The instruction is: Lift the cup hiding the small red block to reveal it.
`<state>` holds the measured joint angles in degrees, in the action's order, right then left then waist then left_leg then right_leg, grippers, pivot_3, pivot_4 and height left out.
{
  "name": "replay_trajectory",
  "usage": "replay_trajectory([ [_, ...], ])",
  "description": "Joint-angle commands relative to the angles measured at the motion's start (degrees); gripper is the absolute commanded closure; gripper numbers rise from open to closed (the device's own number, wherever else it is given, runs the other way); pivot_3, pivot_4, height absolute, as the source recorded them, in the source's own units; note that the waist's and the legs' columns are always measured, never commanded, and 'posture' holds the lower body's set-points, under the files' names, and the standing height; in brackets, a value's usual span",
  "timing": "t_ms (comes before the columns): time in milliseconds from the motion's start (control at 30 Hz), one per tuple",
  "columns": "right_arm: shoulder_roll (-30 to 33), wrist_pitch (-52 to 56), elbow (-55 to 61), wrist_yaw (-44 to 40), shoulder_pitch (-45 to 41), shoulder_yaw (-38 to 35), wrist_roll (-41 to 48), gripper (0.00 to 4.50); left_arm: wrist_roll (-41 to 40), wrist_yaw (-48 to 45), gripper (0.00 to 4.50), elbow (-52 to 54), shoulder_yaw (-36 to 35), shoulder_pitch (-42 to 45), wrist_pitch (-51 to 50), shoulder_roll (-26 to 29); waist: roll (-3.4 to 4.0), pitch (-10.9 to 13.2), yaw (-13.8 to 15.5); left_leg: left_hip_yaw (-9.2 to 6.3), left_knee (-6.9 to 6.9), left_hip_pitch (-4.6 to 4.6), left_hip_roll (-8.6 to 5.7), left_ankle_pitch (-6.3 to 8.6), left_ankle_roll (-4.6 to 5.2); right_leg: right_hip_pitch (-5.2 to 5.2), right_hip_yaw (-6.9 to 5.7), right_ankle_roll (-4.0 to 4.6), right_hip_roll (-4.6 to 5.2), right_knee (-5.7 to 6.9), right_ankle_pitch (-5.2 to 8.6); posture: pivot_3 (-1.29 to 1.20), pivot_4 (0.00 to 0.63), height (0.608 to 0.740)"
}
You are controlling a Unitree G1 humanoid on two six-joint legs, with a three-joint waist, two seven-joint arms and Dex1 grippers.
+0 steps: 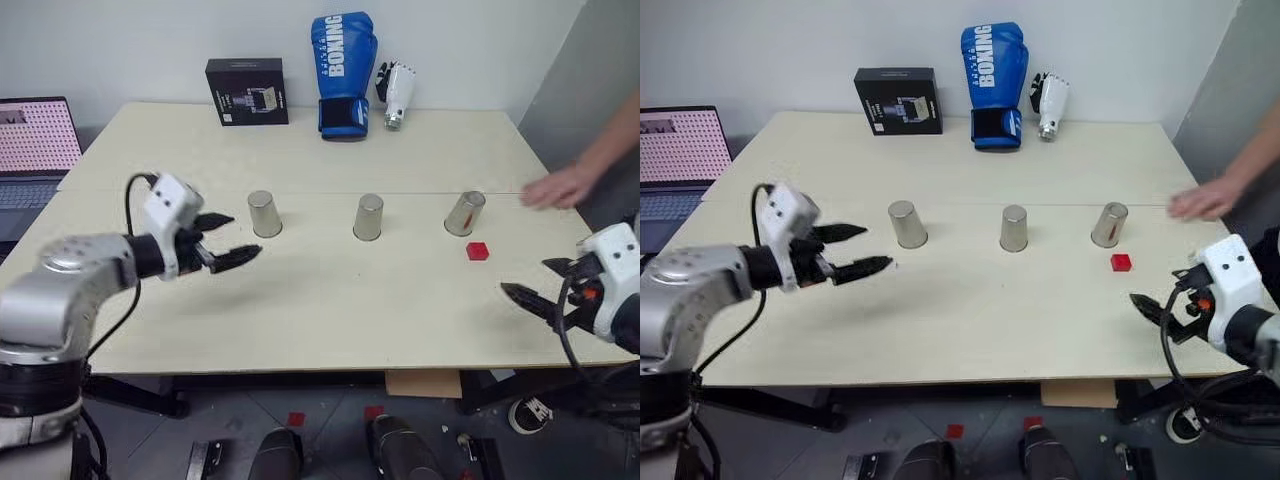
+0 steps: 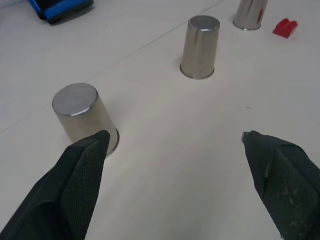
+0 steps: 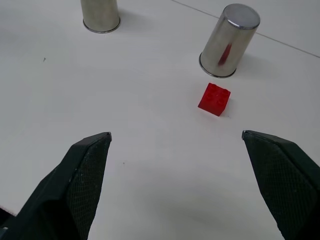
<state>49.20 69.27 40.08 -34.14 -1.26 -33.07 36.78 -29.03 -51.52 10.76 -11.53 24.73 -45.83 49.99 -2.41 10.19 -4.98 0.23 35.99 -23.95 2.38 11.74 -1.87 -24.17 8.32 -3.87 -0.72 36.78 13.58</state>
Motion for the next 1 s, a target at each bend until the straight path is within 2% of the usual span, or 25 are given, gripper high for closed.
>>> replay_trajectory([
  [33,1.53,-1.38,-1.38,-0.47,-0.5,-0.78,0.12,0.05,-0.49,-0.61,0.0,-0.73,0.76,0.85,0.97,-0.52,0.0,0.0,0.05,0.0,-0.02,-0.03,-0.01,0.0,0.0,-0.03,0.0,0.0,0.0,0.02,0.0,0.0,0.15,0.74],
  [533,1.74,-3.64,-3.54,1.03,-1.38,0.77,0.36,0.05,-2.35,-0.6,0.0,3.77,2.33,-1.07,-0.74,-1.96,0.0,0.0,0.17,-0.07,-0.02,-0.07,0.02,0.07,-0.04,-0.07,-0.08,0.07,-0.06,0.16,0.05,0.0,0.15,0.74],
  [1000,2.79,-5.08,-5.41,0.78,-1.87,1.39,0.22,0.05,-2.67,-0.01,0.0,3.33,2.9,-0.24,-0.41,-1.85,0.0,0.0,0.17,-0.07,-0.01,-0.07,0.01,0.07,-0.04,-0.06,-0.08,0.07,-0.07,0.2,0.05,0.0,0.15,0.74],
])
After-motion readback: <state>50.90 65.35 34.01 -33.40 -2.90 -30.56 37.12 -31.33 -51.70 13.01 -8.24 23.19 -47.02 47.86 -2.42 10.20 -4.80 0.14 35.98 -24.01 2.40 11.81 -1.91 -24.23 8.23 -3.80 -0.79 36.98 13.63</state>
